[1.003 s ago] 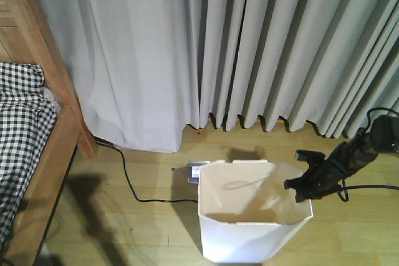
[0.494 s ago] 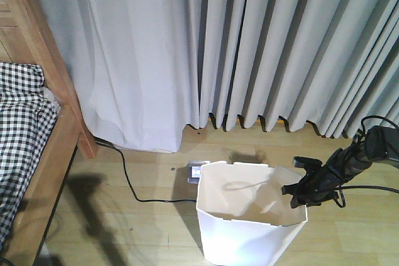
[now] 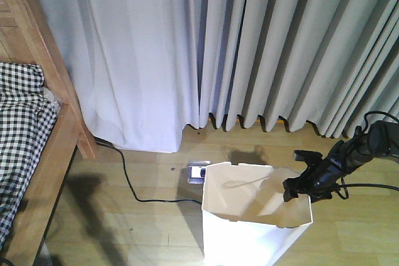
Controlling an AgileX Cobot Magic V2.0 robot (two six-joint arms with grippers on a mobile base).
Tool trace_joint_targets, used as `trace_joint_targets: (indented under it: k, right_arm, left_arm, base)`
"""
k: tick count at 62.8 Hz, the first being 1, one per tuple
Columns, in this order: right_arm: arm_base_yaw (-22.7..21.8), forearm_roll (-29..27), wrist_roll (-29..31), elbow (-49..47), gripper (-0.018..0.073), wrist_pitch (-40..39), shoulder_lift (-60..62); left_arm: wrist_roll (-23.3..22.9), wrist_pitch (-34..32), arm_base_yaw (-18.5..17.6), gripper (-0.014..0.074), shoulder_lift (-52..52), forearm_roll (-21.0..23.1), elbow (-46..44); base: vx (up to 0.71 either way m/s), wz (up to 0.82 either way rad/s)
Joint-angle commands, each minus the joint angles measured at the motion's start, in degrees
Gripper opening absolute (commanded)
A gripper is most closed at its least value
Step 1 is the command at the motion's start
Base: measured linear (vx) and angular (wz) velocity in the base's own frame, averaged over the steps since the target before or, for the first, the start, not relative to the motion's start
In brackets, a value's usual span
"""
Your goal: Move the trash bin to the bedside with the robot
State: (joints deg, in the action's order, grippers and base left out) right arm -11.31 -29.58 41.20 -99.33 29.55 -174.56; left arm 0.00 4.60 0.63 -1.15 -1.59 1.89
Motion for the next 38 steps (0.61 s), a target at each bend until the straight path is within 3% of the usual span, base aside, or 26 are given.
trace_joint_targets:
  k: [1,12,21,26,38]
  right_arm:
    - [-0.21,1.3,0.04,-0.6,0.0592,4.45,4.02]
    - [-0.41,5.32,-5.69,4.15,0.056,-4.19,9.39]
    - [0.38,4.86,-6.88,17.75,0.0536,-23.31,20.39]
    - [0.69,5.19,-6.5,25.41,0.0524,-28.94,26.77]
    - [0.62,5.19,-6.5,38.78,0.0508,-28.6,43.99]
  left_arm:
    - [-0.79,-4.23,-0.35,-0.0006,-0.44,0.54,0.67]
    - [-0.79,-4.23,-0.35,-0.0006,-0.44,0.54,0.67]
    - [-0.79,-4.23,-0.35,-0.0006,-0.44,0.54,0.67]
    - [-0.79,-4.23,-0.35,-0.0006,-0.44,0.54,0.67]
    - [-0.79,-4.23,-0.35,-0.0006,-0.44,0.54,0.67]
  base:
    - [0.0,0.0]
    - [0.0,0.0]
    - [0.0,0.0]
    - [0.0,0.0]
    - [0.0,0.0]
